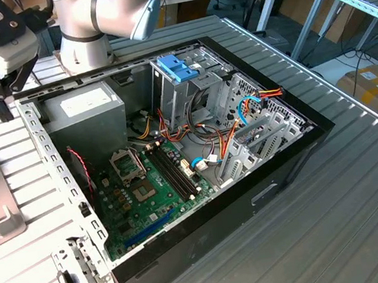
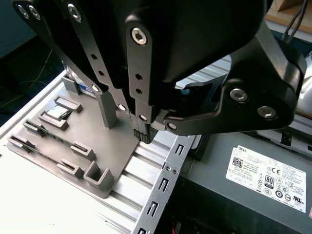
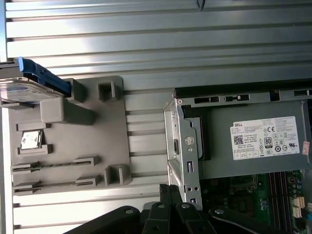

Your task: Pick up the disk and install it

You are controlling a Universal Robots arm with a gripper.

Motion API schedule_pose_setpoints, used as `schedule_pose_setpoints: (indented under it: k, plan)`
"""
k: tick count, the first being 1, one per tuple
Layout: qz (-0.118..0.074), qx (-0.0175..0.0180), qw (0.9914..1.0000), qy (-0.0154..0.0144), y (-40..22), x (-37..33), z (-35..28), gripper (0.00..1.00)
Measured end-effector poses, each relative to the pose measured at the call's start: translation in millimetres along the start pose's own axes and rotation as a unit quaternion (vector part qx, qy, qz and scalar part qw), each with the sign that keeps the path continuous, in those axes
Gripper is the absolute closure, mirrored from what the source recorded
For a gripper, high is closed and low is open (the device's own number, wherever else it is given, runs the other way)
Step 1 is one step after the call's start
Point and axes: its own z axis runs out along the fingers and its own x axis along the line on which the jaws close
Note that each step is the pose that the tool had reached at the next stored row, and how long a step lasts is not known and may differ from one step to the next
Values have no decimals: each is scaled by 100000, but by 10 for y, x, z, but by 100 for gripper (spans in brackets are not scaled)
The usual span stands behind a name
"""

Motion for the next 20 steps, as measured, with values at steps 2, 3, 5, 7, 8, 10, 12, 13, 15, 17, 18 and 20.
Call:
schedule_pose_setpoints:
  k: [2, 3, 5, 7, 8, 10, 12, 13, 15, 17, 18, 20]
  plan:
    - [1, -1, 100000, 0, 0, 7, 0, 89]
    - [0, 1, 100000, 2, -1, 10, 0, 89]
    - [-1, -2, 100000, 0, -1, 18, 0, 89]
    - [-2, -1, 100000, 2, -2, 25, -1, 89]
    - [1, 1, 100000, 1, -2, 29, -1, 89]
    - [0, -2, 100000, 0, -3, 36, -1, 89]
    - [-2, 0, 100000, 1, -3, 42, -1, 89]
    - [1, -1, 100000, 2, -3, 46, -1, 89]
    - [2, -3, 100000, -1, -4, 52, -1, 89]
    - [-1, 4, 100000, 6, -4, 57, -2, 89]
    - [1, 2, 100000, 2, -4, 59, -2, 89]
    - [0, 0, 100000, 3, -5, 70, -2, 89]
